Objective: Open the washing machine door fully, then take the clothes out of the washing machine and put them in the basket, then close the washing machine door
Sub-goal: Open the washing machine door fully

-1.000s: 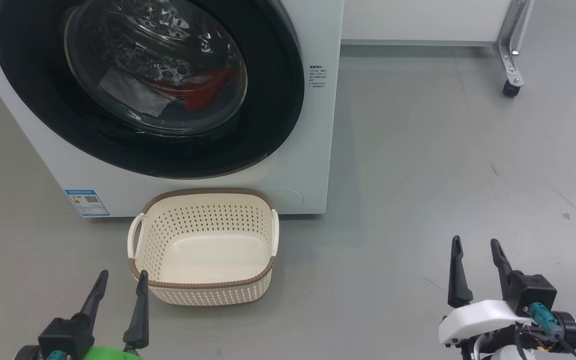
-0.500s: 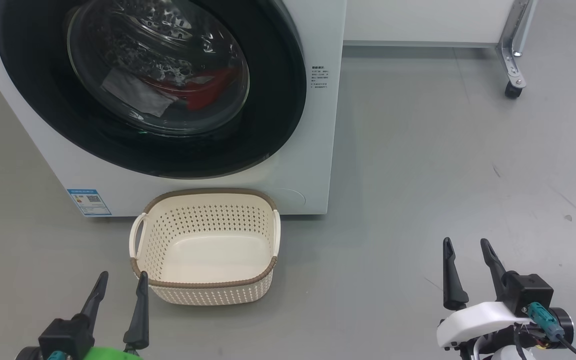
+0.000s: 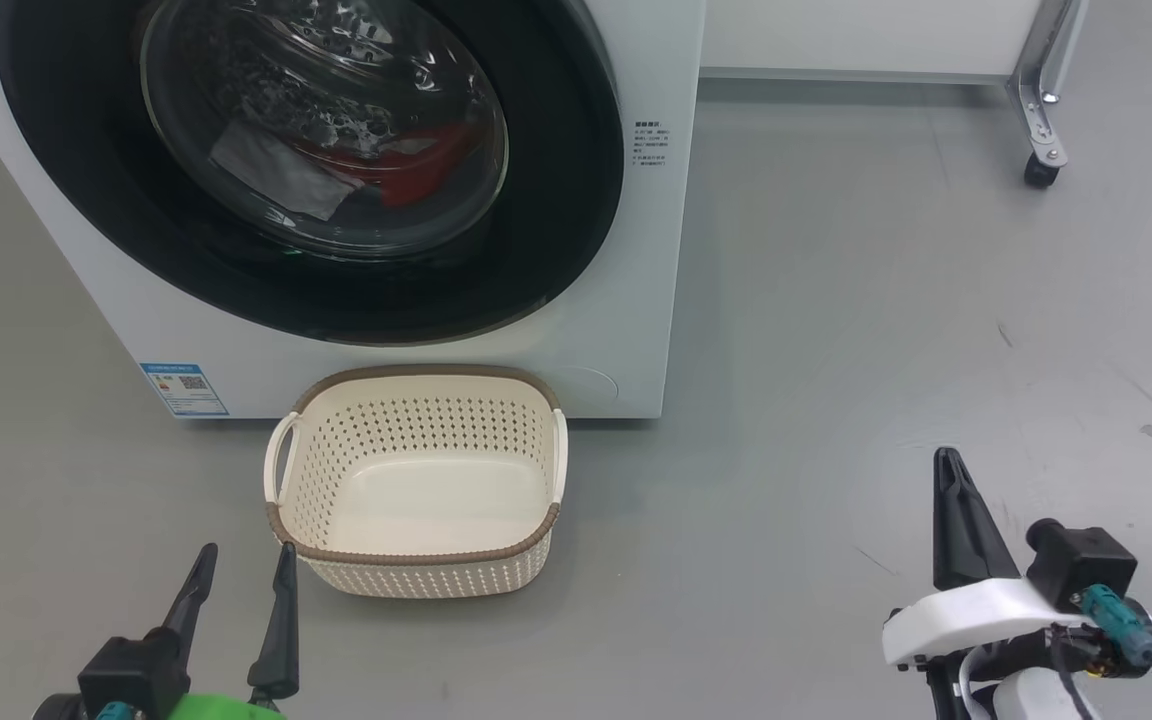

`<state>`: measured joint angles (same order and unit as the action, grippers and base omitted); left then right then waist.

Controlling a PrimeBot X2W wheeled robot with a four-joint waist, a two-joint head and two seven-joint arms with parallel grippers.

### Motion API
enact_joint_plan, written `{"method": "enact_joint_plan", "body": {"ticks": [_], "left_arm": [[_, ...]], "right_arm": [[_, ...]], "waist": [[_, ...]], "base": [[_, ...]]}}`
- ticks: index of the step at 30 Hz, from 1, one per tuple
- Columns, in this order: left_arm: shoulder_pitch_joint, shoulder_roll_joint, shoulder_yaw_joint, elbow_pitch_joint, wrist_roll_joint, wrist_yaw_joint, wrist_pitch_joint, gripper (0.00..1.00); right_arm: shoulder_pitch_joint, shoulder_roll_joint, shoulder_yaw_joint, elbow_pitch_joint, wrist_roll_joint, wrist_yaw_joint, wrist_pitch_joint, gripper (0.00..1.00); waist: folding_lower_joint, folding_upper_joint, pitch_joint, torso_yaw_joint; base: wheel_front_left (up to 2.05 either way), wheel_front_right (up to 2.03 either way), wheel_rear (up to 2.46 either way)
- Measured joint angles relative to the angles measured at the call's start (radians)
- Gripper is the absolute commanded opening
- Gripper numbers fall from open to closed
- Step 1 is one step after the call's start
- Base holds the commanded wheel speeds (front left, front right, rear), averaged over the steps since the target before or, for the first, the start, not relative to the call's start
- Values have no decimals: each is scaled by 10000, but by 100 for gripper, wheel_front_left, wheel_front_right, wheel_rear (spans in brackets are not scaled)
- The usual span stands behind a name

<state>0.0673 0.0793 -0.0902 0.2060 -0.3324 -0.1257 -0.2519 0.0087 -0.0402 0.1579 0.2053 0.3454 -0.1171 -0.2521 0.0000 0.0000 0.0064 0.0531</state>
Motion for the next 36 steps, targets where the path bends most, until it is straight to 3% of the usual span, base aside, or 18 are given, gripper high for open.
{"method": "enact_joint_plan", "body": {"ticks": [8, 15, 21, 24, 36], "left_arm": [[-74, 2, -94, -136, -4, 0, 0, 100], [-443, 102, -324, -272, -71, 0, -2, 100], [-827, 151, -596, -349, -196, 0, -2, 100], [-959, 236, -656, -378, -247, 0, -2, 100], [-1675, 316, -966, -518, -700, 0, -2, 100]], "right_arm": [[-337, -10, -360, -391, 2259, 140, 0, 0], [-1115, -10, -882, -585, 6383, 368, 2, 0], [-2090, -19, -1195, -696, 8098, 454, 382, 0], [-2660, -35, -1231, -788, 8792, 454, 692, 0], [-4923, -104, -1375, -999, 9400, 276, 1824, 0]], "waist": [[0, 0, 366, 85], [0, 0, 938, 248], [0, 0, 1447, 472], [1, 0, 1704, 619], [0, 0, 2792, 1275]], "base": [[0, 0, 0], [0, 0, 0], [0, 0, 0], [0, 0, 0], [0, 0, 0]]}}
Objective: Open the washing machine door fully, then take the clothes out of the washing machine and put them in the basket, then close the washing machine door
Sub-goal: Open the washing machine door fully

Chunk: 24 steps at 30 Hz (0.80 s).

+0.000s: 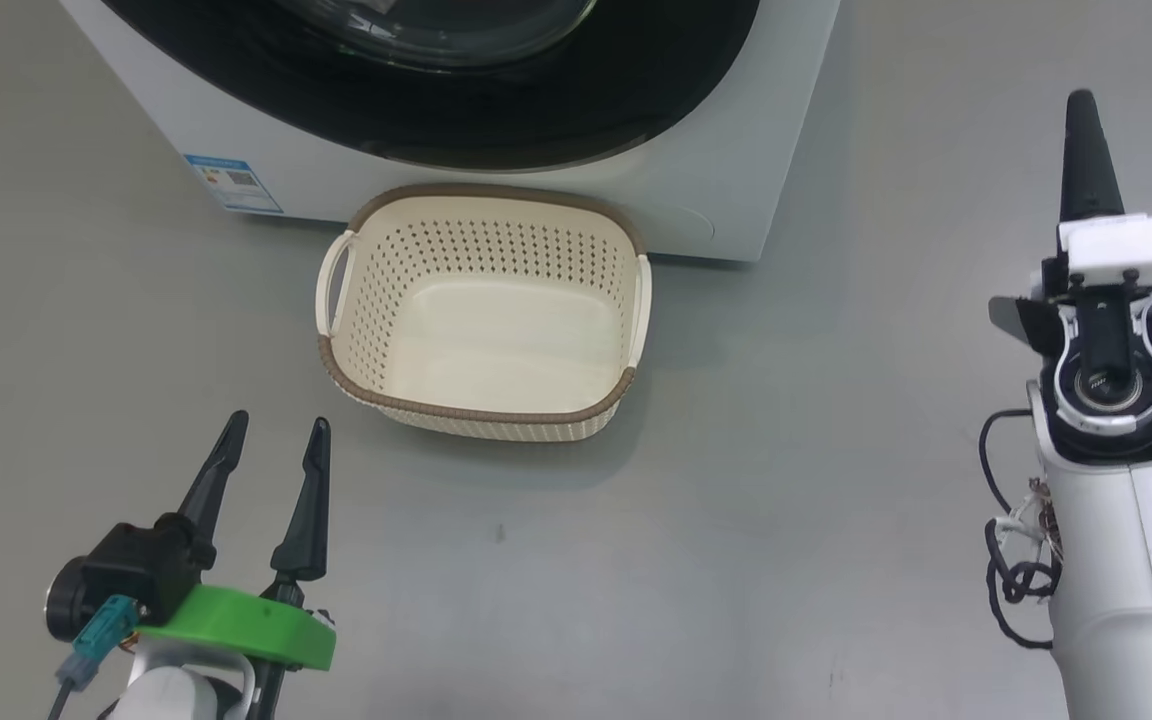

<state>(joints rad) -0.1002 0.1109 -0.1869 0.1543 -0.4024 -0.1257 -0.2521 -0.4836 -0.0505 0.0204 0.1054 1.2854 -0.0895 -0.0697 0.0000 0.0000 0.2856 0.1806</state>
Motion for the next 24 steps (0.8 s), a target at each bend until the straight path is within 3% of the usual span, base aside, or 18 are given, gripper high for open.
{"method": "enact_joint_plan", "body": {"ticks": [24], "left_arm": [[-1216, 6, -445, 4, -631, 0, 0, 100]], "right_arm": [[-3805, -629, -334, 1122, 604, -370, 1801, 0]], "waist": [[0, 0, 1843, 1278]], "base": [[0, 0, 0]]}}
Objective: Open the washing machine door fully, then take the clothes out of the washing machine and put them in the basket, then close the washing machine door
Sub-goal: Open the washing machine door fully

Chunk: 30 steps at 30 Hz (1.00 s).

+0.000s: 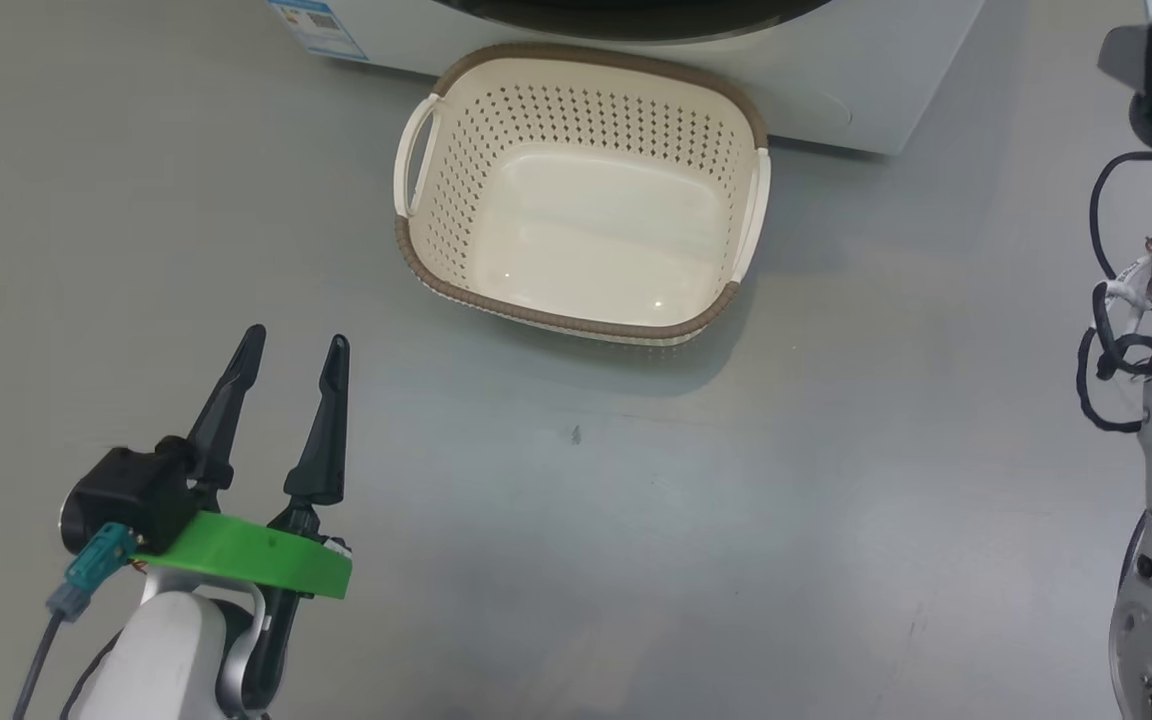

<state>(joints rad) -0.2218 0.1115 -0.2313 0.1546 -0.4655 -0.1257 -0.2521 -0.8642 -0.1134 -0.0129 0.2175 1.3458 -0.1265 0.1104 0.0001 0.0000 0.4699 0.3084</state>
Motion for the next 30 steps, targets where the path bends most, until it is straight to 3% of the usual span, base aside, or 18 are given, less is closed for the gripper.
{"method": "enact_joint_plan", "body": {"ticks": [30], "left_arm": [[-495, -94, -305, 232, -372, 0, 0, 100]], "right_arm": [[-2956, 81, -263, 2823, 1459, -12, 1553, 0]], "waist": [[-1, 0, 892, 900]], "base": [[0, 0, 0]]}}
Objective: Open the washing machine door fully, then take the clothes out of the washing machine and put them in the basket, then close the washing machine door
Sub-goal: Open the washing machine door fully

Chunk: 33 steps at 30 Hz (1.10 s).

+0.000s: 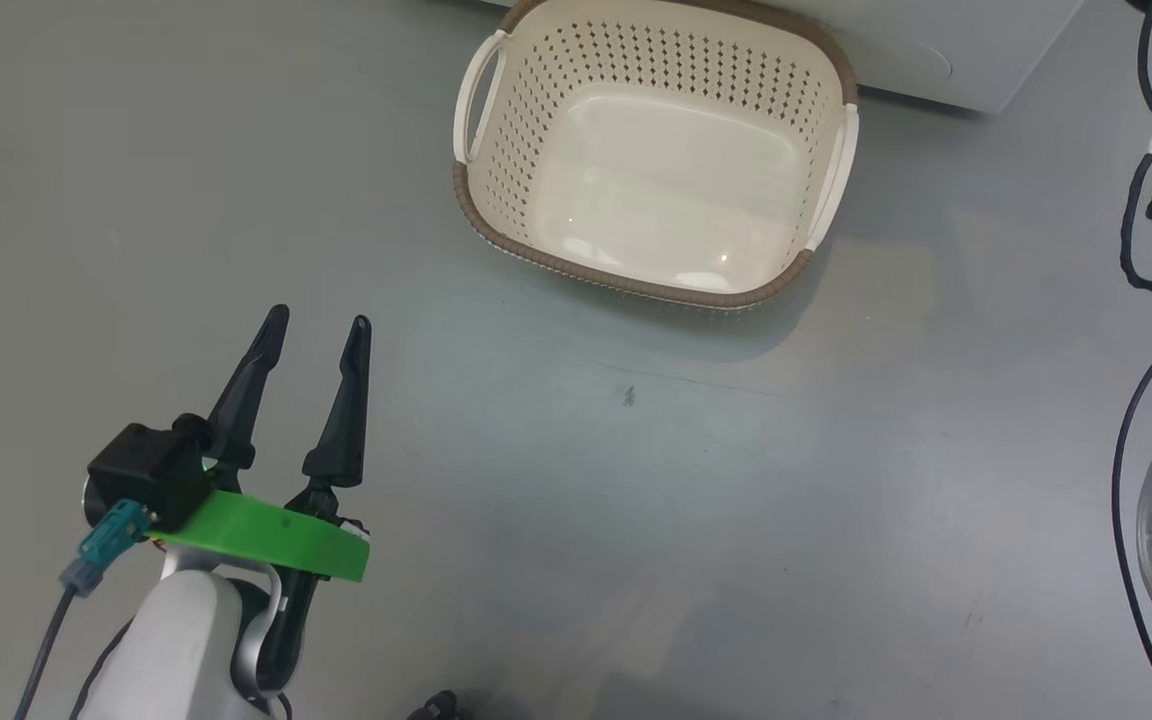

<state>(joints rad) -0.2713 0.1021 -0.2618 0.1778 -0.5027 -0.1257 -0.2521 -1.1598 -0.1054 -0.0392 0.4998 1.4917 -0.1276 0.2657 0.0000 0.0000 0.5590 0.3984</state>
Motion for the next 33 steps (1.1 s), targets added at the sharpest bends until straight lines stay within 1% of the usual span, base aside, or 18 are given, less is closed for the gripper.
{"method": "enact_joint_plan", "body": {"ticks": [7, 12, 20, 33], "left_arm": [[-36, -102, -61, -17, -77, -2, 0, 100], [-64, -104, -38, -15, -79, -2, 0, 100], [-169, -105, -10, -17, -157, 0, 0, 100], [-208, -104, 21, -2, -157, -2, 0, 100]], "right_arm": [[-643, -88, -13, 462, 58, 0, 221, 0], [-889, -182, -8, 1016, 130, 2, 422, 0], [-1082, -203, 121, 1547, 130, 4, 610, 0], [-1146, -198, 213, 2015, 130, 2, 988, 0]], "waist": [[0, 0, 143, 127], [0, 0, 190, 185], [0, 0, 235, 183], [0, 0, 145, 94]], "base": [[0, 0, 0], [0, 0, 0], [0, 0, 0], [0, 0, 0]]}}
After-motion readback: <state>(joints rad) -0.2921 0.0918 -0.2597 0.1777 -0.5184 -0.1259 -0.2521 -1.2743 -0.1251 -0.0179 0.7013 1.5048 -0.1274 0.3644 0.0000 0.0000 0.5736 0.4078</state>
